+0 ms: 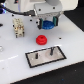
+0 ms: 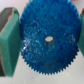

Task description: Insert the blue gear onto the right peg, followed by the red gear

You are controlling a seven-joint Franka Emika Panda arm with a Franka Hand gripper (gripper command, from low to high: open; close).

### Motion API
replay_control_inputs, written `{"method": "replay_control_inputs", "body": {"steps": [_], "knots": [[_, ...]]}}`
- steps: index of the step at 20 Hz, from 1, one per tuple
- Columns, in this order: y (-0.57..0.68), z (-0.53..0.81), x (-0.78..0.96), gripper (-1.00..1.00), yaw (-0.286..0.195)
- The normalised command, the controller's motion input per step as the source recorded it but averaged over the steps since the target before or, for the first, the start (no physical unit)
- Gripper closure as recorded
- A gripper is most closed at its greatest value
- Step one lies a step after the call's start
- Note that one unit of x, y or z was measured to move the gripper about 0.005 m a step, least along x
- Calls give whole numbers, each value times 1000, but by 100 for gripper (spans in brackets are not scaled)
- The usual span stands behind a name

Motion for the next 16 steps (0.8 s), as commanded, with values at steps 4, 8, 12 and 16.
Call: {"method": "replay_control_inputs", "body": {"steps": [4, 8, 12, 16], "knots": [[-91, 499, 810, 100, 0], [-90, 450, 839, 100, 0], [-101, 352, 844, 100, 0], [-146, 283, 863, 100, 0]]}}
